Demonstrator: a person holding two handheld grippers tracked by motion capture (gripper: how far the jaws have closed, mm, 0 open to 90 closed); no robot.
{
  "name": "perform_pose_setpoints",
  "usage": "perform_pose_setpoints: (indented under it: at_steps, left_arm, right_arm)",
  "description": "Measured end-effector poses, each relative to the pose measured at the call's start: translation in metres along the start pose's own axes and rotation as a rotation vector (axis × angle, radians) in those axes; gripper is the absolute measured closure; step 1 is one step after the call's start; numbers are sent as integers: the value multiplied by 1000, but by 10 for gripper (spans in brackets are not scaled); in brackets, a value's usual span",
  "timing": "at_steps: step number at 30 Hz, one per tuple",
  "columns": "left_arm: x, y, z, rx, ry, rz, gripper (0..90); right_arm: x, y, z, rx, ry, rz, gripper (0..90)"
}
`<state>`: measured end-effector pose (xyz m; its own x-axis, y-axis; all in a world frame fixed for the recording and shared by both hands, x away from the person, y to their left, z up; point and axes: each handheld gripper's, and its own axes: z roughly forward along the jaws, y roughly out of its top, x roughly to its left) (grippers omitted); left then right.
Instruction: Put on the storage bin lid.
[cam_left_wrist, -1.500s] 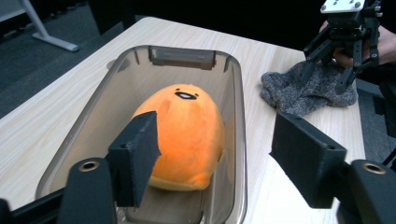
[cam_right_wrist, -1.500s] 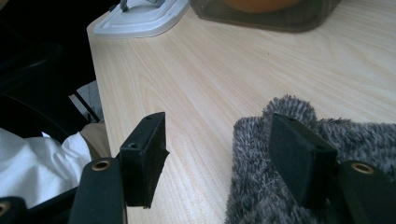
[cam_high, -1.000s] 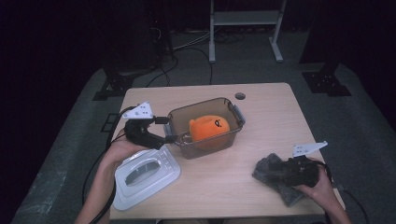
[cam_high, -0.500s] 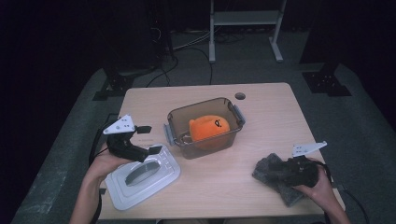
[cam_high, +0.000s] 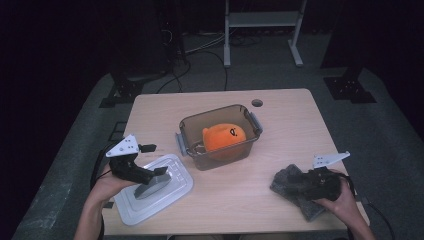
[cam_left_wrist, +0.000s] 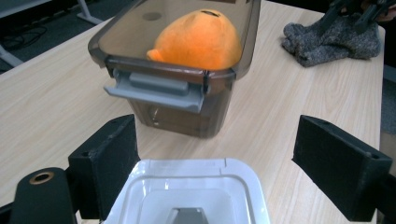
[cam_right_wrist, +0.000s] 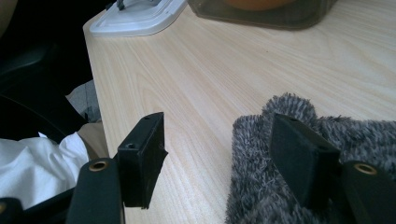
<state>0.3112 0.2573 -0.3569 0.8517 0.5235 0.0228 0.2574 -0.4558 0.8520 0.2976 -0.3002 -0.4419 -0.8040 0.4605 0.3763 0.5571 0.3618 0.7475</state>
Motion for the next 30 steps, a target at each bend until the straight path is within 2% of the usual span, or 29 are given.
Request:
perform_pose_setpoints:
  at_steps: [4, 17, 20, 26, 30]
  left_arm:
    - [-1, -9, 1, -10, -4, -14, 127]
    - [-4, -40, 3, 11, 19, -25, 124]
    - [-4, -45, 2, 6, 11, -35, 127]
    - [-3, -63, 3, 32, 34, -53, 132]
    - [-2, -68, 4, 47, 46, -52, 132]
  right_arm:
    - [0, 0, -1, -1, -1, 1, 349]
    - [1, 0, 0, 1, 0, -1, 349]
    - [1, 0, 0, 1, 0, -1, 350]
    - [1, 0, 2, 7, 1, 0, 349]
    - [1, 0, 2, 8, 2, 0, 350]
